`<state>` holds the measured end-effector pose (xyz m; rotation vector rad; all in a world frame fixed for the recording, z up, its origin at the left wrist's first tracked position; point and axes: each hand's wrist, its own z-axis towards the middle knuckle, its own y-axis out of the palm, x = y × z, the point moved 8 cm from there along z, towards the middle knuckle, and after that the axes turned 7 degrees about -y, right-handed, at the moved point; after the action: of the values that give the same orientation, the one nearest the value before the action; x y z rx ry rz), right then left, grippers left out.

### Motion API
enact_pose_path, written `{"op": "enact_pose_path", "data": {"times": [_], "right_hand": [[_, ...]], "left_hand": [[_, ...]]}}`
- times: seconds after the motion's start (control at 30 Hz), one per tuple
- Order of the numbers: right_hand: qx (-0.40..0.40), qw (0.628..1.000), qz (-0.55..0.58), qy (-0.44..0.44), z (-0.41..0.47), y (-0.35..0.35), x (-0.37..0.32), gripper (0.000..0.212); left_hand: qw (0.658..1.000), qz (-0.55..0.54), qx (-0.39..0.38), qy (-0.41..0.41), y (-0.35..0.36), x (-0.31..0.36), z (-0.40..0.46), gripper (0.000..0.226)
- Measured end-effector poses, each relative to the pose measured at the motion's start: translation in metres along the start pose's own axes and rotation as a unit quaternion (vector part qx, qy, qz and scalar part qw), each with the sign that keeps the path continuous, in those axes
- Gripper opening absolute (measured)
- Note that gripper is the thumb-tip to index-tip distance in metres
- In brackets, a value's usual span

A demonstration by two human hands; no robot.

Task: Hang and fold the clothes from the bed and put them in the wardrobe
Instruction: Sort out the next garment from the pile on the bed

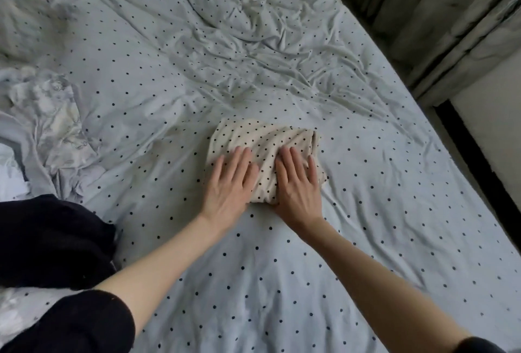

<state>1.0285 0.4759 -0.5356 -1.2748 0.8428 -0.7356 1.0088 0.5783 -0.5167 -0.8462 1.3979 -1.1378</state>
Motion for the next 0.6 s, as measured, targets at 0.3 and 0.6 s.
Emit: {"op": "enact_pose_path", "data": {"times": [0.3,0.6], "right_hand": [[-0.096,0.995,0.038,-0.012,0.015,-0.03,0.024,0.041],[0.017,0.989,-0.037,0.14,-0.101,-0.172,0.03,0.041]], "left_hand": [[0.975,-0.209,0.062,0.027,-0.035,-0.004,0.021,0.037],[0.927,-0.324,0.114,0.148,-0.157,0.041,-0.009,0.041]]}}
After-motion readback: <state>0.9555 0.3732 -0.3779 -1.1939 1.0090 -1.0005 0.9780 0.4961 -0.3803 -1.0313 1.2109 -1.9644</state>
